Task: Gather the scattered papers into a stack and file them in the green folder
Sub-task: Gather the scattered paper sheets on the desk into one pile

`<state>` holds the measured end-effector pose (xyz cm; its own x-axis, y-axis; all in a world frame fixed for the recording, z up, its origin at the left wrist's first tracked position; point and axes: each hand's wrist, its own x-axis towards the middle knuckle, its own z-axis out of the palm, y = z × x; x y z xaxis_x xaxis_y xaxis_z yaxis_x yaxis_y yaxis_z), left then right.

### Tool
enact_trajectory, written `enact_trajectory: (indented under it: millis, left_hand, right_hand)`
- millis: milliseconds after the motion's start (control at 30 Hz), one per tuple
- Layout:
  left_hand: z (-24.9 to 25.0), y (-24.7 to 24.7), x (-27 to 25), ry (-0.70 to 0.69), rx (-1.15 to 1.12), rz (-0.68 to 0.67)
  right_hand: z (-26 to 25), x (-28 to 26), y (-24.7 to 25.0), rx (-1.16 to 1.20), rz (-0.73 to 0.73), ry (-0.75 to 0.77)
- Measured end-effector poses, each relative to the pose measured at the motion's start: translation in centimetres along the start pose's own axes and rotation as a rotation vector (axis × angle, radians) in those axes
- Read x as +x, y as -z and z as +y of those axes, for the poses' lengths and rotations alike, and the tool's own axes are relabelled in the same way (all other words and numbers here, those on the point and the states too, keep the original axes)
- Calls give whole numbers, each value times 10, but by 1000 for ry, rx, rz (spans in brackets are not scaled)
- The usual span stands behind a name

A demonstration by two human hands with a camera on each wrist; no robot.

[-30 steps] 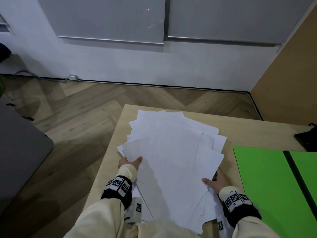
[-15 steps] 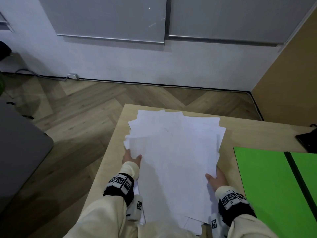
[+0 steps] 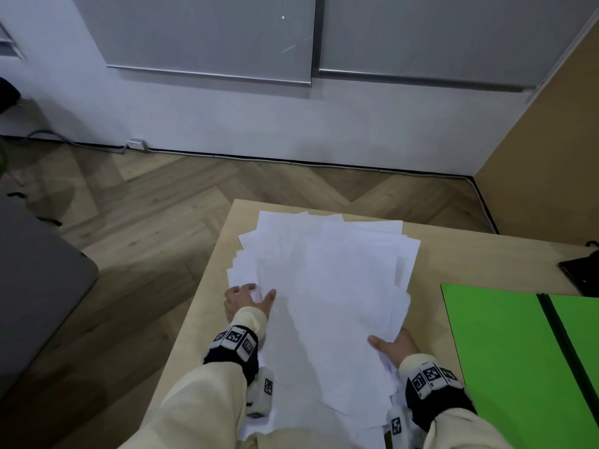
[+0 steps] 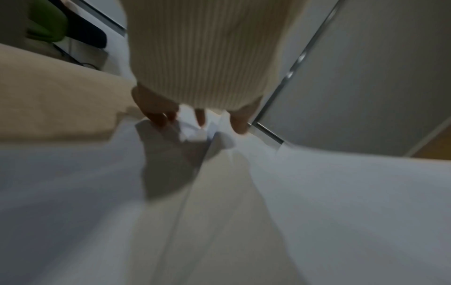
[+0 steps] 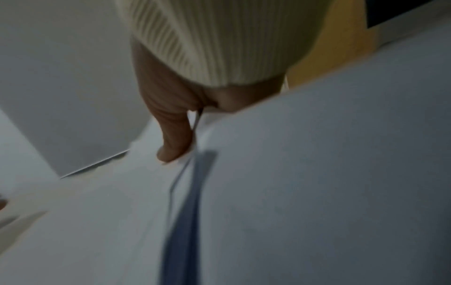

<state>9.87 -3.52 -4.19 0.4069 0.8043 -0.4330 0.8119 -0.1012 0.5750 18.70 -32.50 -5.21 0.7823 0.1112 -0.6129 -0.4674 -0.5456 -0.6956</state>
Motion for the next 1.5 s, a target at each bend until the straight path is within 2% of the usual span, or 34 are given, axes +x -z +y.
enact_trajectory:
  millis: [100,167,233,300,400,467,633,733,800,867,933,1033,1133,1200,1300,1367,1400,1500]
  left_hand:
    - [-13,10,6,90,-108,145]
    - [-14,16,9,96,-145,78]
    - [-12,13,7,79,-252,-80]
    - [-13,3,6,83,-349,-180]
    - [-6,2,-4,51,-340,-249]
    - [-4,2,-6,47,-367,-274]
    - [-11,9,-6,7,-654,-304]
    - [-8,19,-11,-57,-560,-391]
    - [-11,17,-7,-56,-496,-427]
    - [-18,6,2,-2,-398,-371]
    - [-23,2,11,86,-310,-286]
    - [-26,4,14,176,-292,-201]
    - [-27,9,12,228,-135,-244]
    - [-25,16,5,201,58,-263]
    - [-13,29,-6,4,419,-359]
    - [-10,33,-7,15,551,-390]
    - [-9,35,-9,-42,681,-437]
    - [-6,39,-7,-130,868,-492]
  right_hand:
    - [7,-4,14,170,-50,-22]
    - [13,-3,17,248,-100,-48]
    - [12,-5,17,291,-180,-41]
    - [-3,-14,13,274,-272,-9]
    - [-11,-6,5,76,-214,5]
    - [-7,1,2,108,-189,4]
    - [4,-3,12,153,-137,-27]
    - [10,-1,14,82,-126,-89]
    - [4,-4,13,109,-146,-66]
    - [-8,-6,9,134,-164,-1]
    - [-17,-8,4,49,-155,46]
    - [-18,-6,-1,8,-121,140]
    - [-4,-10,2,-1,-116,146]
    - [4,-14,3,-10,-164,149]
    - [8,-20,5,42,-154,175]
    - [9,-19,5,83,-120,205]
    - [11,-17,6,90,-108,213]
    - [16,-13,5,39,-124,201]
